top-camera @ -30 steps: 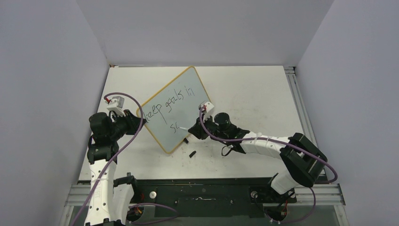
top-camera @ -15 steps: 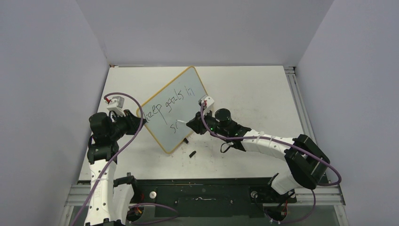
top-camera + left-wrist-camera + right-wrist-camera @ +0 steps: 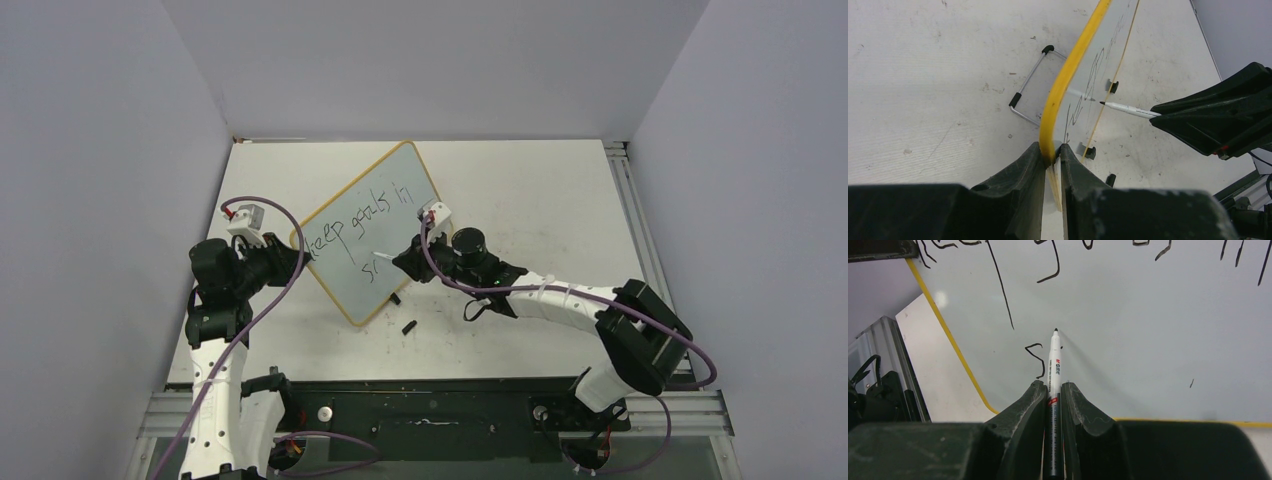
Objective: Write a sentence on the whiteboard
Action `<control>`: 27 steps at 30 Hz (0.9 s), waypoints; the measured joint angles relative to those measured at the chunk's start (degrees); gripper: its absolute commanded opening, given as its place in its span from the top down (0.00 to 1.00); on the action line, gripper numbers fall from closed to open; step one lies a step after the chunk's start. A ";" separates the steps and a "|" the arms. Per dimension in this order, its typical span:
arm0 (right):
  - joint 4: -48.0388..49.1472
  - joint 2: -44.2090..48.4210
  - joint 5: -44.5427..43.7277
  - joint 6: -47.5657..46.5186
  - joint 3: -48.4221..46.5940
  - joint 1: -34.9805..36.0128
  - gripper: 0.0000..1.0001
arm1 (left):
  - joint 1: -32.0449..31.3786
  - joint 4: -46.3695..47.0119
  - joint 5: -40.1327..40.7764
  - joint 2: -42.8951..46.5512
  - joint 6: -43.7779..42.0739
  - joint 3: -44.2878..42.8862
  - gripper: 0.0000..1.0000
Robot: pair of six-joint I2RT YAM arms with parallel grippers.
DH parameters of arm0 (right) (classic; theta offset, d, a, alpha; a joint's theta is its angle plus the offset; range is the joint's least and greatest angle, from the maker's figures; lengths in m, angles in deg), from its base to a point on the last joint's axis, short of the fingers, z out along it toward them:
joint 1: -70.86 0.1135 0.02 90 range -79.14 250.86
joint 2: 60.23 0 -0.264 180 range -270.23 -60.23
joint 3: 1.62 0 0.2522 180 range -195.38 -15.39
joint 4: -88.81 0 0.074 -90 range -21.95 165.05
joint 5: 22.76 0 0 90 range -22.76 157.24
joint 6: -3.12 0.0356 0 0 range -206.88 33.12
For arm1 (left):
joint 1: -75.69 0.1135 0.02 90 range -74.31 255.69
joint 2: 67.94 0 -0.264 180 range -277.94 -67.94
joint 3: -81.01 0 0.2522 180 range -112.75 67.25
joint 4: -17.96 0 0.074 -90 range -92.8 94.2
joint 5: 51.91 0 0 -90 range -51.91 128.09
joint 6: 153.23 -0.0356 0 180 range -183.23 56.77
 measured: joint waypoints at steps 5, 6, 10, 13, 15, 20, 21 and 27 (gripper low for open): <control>0.07 -1.55 0.04 0.00 -0.11 0.00 0.95 | -0.07 0.00 0.22 -0.02 0.00 0.00 0.86; 0.22 -1.62 0.07 0.00 -0.11 0.00 0.95 | -0.07 0.00 0.28 -0.02 0.00 0.00 0.86; 0.37 -1.62 0.07 0.00 -0.11 0.00 0.95 | -0.09 0.02 0.39 -0.02 0.00 0.00 0.86; 0.35 -1.60 0.04 0.02 -0.11 0.17 0.95 | -0.09 0.02 0.39 -0.02 0.00 0.00 0.86; 0.33 -1.44 0.02 0.00 -0.11 0.22 0.95 | -0.09 0.02 0.39 -0.02 0.00 0.00 0.86; -0.46 0.85 -1.14 -0.17 0.22 0.26 0.95 | -0.20 0.00 0.35 0.00 0.00 0.00 0.86; -0.48 1.49 -1.46 -0.24 0.35 0.26 0.95 | -0.22 0.02 0.35 0.00 0.00 0.00 0.86; -0.85 2.16 -2.27 -0.50 1.14 0.26 0.95 | -0.26 0.00 0.37 0.00 0.00 0.00 0.86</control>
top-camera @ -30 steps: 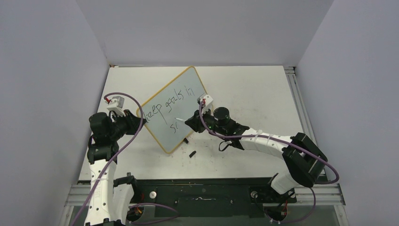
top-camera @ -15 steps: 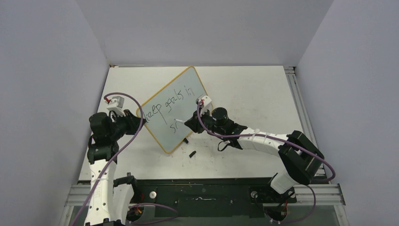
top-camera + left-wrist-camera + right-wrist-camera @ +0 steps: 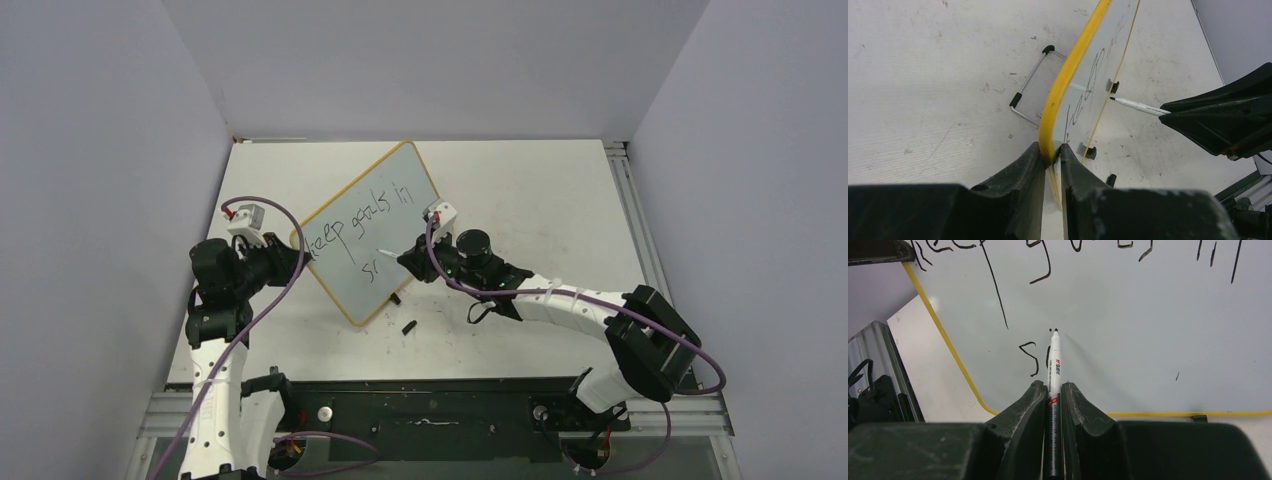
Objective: Write a sentence on the whiteboard
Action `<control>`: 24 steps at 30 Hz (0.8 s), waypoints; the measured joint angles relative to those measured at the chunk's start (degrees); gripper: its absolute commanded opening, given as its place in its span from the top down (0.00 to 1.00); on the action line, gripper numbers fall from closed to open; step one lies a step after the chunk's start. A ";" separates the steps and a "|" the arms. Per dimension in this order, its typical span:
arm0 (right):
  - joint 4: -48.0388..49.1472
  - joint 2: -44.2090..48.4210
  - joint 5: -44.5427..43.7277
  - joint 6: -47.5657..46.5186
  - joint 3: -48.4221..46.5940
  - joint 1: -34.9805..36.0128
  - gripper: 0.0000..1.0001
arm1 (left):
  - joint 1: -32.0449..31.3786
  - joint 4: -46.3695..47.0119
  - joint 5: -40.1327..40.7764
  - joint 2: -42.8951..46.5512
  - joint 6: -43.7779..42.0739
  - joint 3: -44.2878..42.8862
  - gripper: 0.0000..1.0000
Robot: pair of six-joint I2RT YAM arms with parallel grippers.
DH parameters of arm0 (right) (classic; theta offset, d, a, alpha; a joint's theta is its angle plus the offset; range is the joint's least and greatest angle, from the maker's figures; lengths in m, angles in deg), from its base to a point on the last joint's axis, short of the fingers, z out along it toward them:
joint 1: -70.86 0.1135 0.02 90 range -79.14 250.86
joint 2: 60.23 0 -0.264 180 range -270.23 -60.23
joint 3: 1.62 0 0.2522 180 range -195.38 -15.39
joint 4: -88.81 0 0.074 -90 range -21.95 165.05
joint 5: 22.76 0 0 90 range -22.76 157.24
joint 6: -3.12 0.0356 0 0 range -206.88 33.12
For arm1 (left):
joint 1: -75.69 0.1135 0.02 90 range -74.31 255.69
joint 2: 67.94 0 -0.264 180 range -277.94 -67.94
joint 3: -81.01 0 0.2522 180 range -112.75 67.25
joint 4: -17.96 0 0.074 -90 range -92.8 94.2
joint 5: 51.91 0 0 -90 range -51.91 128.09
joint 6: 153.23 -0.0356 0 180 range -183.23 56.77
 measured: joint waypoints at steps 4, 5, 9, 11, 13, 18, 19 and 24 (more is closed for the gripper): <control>-0.09 0.00 -0.11 -0.15 0.50 -0.02 0.95 | -0.04 0.00 0.00 0.00 0.00 0.00 0.86; -0.09 0.00 -0.13 -0.17 0.66 -0.02 0.95 | -0.04 0.02 0.00 0.00 0.00 0.00 0.86; -0.15 -0.11 -0.35 -0.26 1.18 -0.02 0.95 | -0.04 0.00 0.00 0.00 0.00 0.00 0.86; -0.15 -0.28 -0.50 -0.39 1.27 -0.02 0.95 | -0.04 0.00 0.00 0.00 0.00 0.00 0.86; -0.15 -0.44 -0.61 -0.52 1.27 -0.02 0.95 | -0.04 0.02 0.00 0.00 0.00 0.00 0.86; -0.13 -0.52 -0.76 -0.76 1.27 -0.07 0.95 | -0.04 0.00 0.00 0.00 0.00 0.00 0.86; -0.11 -0.59 -0.76 -0.79 1.27 -0.07 0.95 | -0.04 0.00 0.00 0.00 0.00 0.00 0.86; -0.09 -1.60 -0.94 -0.83 1.27 -0.11 0.95 | -0.04 0.02 0.00 0.00 0.00 0.00 0.86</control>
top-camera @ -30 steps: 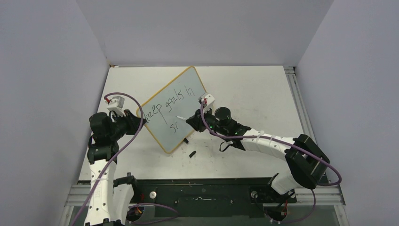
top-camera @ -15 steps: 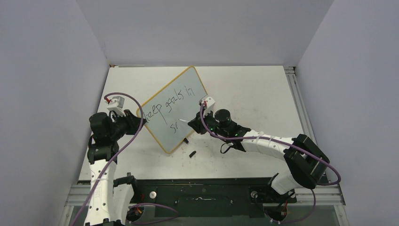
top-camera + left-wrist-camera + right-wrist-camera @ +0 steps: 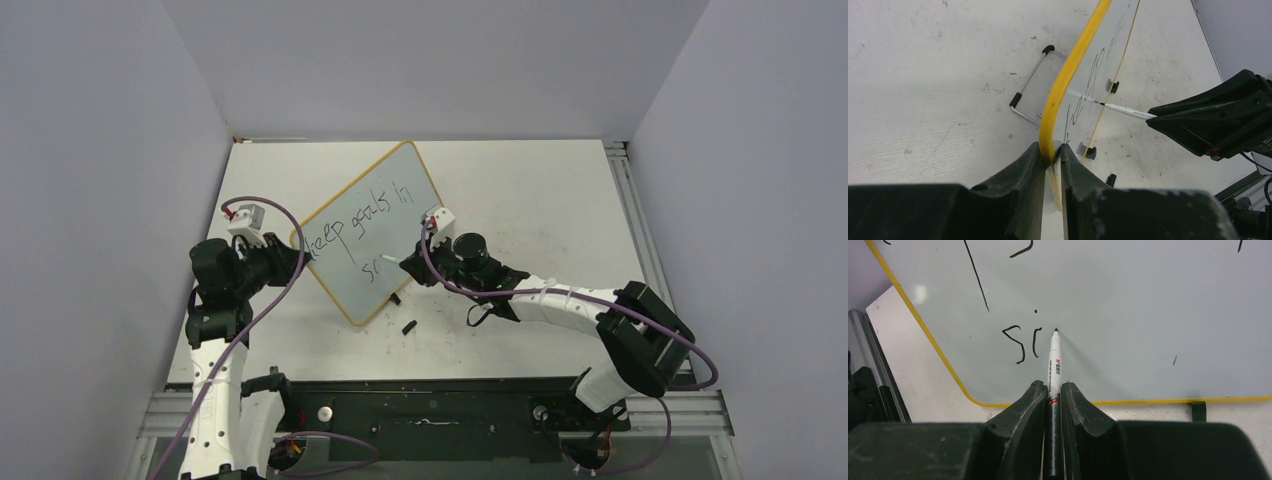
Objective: Write a sentence on the whiteboard
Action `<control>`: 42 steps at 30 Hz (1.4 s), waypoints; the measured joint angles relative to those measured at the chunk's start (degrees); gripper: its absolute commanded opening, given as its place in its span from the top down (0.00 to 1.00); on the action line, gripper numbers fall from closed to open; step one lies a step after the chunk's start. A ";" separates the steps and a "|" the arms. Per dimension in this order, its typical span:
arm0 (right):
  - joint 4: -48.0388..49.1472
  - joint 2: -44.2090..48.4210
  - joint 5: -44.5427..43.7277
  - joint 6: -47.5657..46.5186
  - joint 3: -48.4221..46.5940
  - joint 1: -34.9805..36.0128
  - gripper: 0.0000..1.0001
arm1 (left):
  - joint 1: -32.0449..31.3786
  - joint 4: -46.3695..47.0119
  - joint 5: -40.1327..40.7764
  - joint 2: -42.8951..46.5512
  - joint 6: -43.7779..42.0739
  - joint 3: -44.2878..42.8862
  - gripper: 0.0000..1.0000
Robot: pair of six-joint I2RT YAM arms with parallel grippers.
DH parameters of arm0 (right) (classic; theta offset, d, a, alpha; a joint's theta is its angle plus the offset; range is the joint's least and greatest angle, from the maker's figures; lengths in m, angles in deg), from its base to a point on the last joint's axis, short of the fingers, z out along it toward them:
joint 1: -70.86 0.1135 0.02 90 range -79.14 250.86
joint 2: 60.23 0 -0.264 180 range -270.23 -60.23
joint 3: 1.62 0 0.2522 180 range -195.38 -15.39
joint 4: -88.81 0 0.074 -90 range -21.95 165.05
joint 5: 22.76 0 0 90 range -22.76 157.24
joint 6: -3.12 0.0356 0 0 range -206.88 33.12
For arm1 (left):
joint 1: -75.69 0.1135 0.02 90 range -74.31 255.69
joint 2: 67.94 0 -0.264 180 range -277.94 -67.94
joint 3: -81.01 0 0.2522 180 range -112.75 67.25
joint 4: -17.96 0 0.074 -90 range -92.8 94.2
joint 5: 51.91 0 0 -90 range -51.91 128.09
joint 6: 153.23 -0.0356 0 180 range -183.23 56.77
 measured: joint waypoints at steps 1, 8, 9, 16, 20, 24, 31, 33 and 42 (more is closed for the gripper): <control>0.02 -0.31 -0.04 0.00 0.00 0.00 0.95 | 0.00 0.00 0.00 0.00 0.00 0.00 0.86; 0.04 -0.79 -0.07 0.00 0.00 0.00 0.95 | 0.00 0.00 0.02 0.02 0.00 0.00 0.86; 0.04 -0.79 -0.07 0.00 0.00 0.00 0.95 | 0.00 0.00 0.02 0.04 0.00 0.00 0.86; 0.07 -0.79 0.22 -0.20 0.00 0.00 0.95 | 0.00 -0.02 0.02 0.04 0.00 0.00 0.86; 0.35 -0.79 0.57 -0.24 0.22 0.00 0.95 | 0.00 -0.02 0.00 0.04 0.00 0.00 0.86; 0.46 -0.79 1.33 -0.24 0.59 0.02 0.95 | 0.00 -0.02 0.00 0.04 0.00 0.00 0.86; 0.68 -0.79 1.70 -0.39 1.49 0.11 0.95 | 0.00 -0.02 0.00 0.04 0.00 0.00 0.86; 0.66 -0.79 1.68 -0.44 1.51 0.11 0.95 | 0.00 0.00 0.00 0.04 0.00 0.00 0.86; 0.42 -0.79 0.11 -0.63 1.55 0.11 0.95 | 0.00 0.00 0.02 0.04 0.00 0.00 0.86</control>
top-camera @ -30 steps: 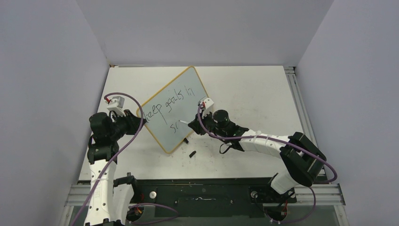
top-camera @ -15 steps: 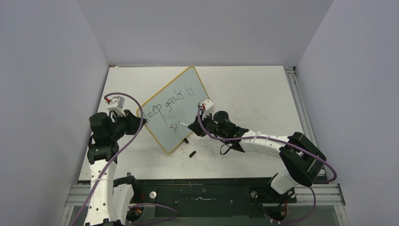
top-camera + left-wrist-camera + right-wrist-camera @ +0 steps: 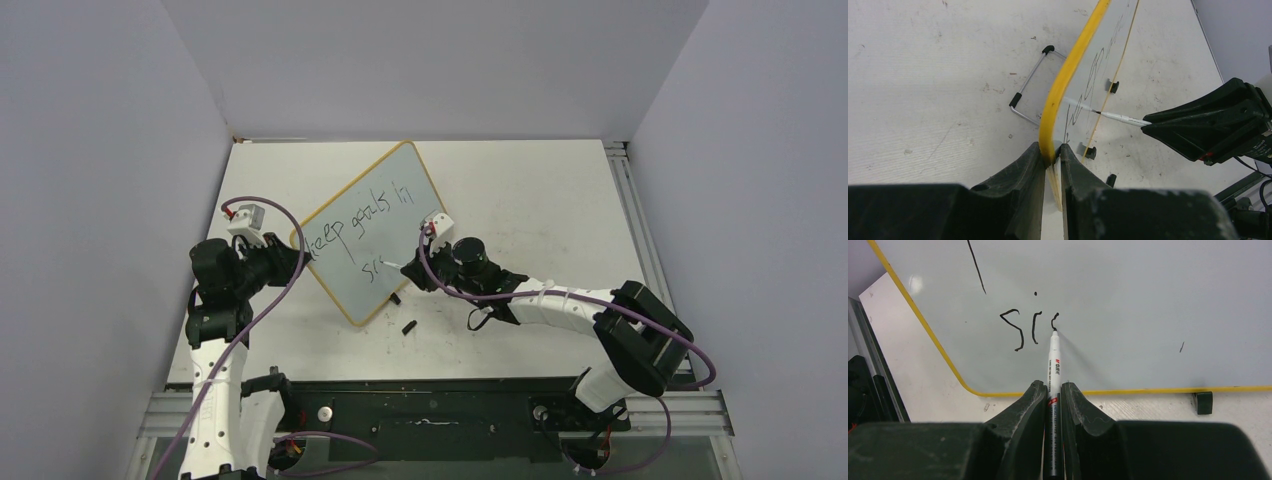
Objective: Write a sentence on the whiteboard
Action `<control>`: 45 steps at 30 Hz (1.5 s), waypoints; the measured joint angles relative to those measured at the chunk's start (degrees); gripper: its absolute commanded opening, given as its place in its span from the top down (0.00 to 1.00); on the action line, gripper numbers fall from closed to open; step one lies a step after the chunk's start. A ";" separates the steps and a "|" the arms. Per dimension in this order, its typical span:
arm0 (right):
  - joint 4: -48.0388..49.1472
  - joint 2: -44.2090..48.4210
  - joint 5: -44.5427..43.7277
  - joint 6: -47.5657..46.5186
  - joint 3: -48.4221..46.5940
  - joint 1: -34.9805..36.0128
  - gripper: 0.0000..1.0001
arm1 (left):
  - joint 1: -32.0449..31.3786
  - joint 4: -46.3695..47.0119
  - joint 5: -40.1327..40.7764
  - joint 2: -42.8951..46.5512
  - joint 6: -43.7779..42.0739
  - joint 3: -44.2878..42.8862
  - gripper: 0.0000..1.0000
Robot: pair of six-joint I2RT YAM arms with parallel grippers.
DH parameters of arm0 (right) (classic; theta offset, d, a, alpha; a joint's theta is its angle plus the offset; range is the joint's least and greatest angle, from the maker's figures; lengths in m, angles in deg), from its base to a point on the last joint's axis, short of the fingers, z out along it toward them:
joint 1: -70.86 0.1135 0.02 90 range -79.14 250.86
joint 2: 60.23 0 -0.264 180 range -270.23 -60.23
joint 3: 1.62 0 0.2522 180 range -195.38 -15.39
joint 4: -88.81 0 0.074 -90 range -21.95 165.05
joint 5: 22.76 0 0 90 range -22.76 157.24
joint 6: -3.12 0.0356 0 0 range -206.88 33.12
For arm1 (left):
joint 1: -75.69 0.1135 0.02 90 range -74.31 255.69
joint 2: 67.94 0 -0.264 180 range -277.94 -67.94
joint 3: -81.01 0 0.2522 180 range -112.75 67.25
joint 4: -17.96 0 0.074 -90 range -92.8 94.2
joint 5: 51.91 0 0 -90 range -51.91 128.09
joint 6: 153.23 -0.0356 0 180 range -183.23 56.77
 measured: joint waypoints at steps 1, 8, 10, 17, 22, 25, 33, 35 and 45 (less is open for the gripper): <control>0.00 0.00 -0.13 0.00 0.00 0.00 0.95 | 0.00 0.00 0.00 0.00 0.00 0.00 0.86; 0.00 0.00 -0.55 -0.26 0.00 0.00 0.95 | 0.00 0.00 0.00 0.00 0.00 0.00 0.86; 0.00 0.02 -0.63 -0.46 -0.02 0.00 0.95 | 0.00 0.00 0.00 0.00 0.00 0.00 0.86; -0.04 0.17 -1.16 -0.92 -0.17 0.00 0.95 | -0.02 0.00 0.00 0.00 0.00 0.00 0.86; -0.35 0.28 -1.79 -1.09 -0.87 0.00 0.95 | -0.04 0.00 -0.02 0.00 0.00 0.00 0.86; -0.39 0.31 -1.88 -1.20 -1.07 0.00 0.95 | -0.04 0.00 0.00 0.02 0.00 0.00 0.86; -0.39 0.31 -1.92 -1.25 -1.09 0.00 0.95 | -0.04 0.00 0.00 0.02 0.00 0.00 0.86; -0.39 0.31 -1.99 -1.25 -1.09 0.00 0.95 | -0.04 0.00 0.00 0.02 0.00 0.00 0.86; 0.02 0.96 -3.13 -0.61 2.75 0.00 0.95 | -0.07 0.00 -0.02 0.02 0.00 0.00 0.86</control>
